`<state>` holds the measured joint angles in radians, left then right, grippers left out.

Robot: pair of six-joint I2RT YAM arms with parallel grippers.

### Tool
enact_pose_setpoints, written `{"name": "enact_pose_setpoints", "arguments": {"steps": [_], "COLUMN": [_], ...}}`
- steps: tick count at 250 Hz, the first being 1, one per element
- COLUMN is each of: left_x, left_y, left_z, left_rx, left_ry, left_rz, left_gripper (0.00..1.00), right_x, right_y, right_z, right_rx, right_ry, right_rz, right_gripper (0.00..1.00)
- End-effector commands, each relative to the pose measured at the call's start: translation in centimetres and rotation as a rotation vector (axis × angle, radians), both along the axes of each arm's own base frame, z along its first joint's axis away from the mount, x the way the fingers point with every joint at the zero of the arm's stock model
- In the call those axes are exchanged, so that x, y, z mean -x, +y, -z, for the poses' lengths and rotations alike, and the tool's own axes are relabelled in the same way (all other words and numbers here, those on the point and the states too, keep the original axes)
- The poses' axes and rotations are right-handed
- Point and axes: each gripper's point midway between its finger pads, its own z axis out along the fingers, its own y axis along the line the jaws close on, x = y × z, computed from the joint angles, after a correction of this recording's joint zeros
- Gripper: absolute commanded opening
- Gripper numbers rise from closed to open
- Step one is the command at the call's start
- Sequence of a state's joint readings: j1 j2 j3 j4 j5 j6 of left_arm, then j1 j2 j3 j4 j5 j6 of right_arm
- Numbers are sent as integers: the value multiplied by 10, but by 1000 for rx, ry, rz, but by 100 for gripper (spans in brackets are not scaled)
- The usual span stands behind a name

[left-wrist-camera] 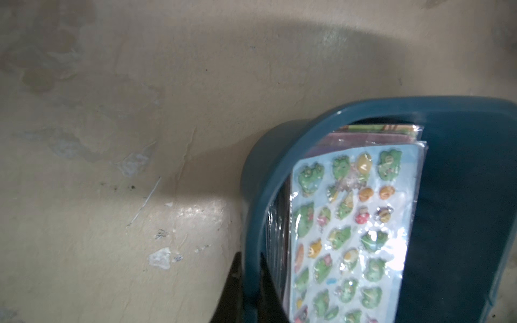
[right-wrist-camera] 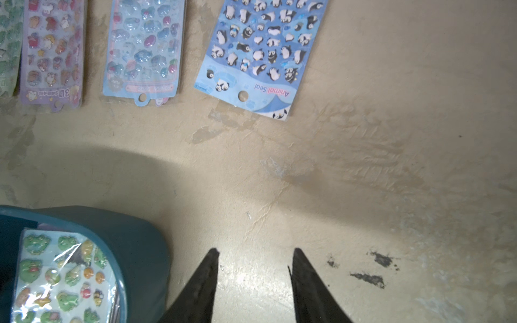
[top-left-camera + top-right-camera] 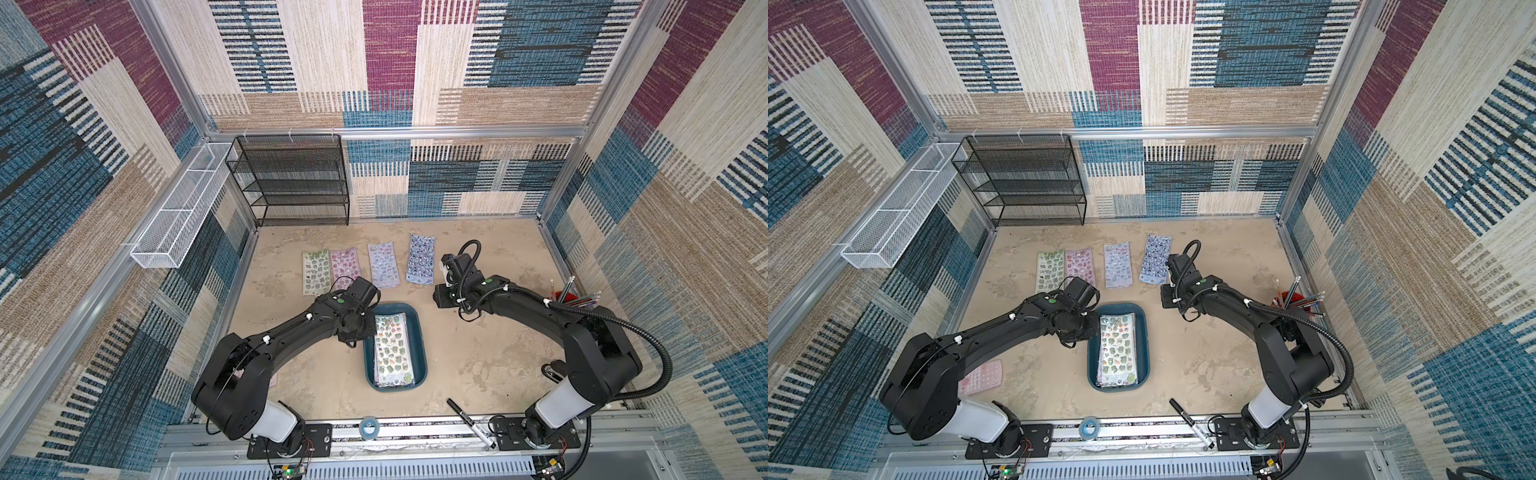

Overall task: Take the stickers out of the storage box
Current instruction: Adjust the storage box at the center of the board.

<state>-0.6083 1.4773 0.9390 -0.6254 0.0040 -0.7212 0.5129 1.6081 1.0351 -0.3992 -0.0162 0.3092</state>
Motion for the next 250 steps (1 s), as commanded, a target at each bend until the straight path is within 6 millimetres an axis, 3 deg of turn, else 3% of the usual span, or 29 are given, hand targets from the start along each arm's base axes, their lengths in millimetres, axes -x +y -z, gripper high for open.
{"name": "enact_pose_setpoints", "arguments": {"steps": [1, 69, 122, 184, 250], "left_x": [8, 26, 31, 17, -11], "left_y": [18, 65, 84, 69, 37], "left_z": [-2, -4, 1, 4, -6], "left_rx": [-63, -105, -54, 8, 88], "left_ry": [10, -9, -13, -6, -43], "left_rz": [-42, -185, -269, -249, -203], "left_gripper": [0, 0, 0, 0, 0], "right_x": [-6, -8, -16, -19, 6], "right_y": [4, -1, 6, 17, 52], "right_z": [-8, -28, -25, -40, -56], "right_rx": [-15, -10, 0, -33, -34], "right_ry": [-30, -80, -74, -102, -137], "right_rz": [-4, 6, -22, -34, -119], "right_gripper": [45, 43, 38, 37, 36]}}
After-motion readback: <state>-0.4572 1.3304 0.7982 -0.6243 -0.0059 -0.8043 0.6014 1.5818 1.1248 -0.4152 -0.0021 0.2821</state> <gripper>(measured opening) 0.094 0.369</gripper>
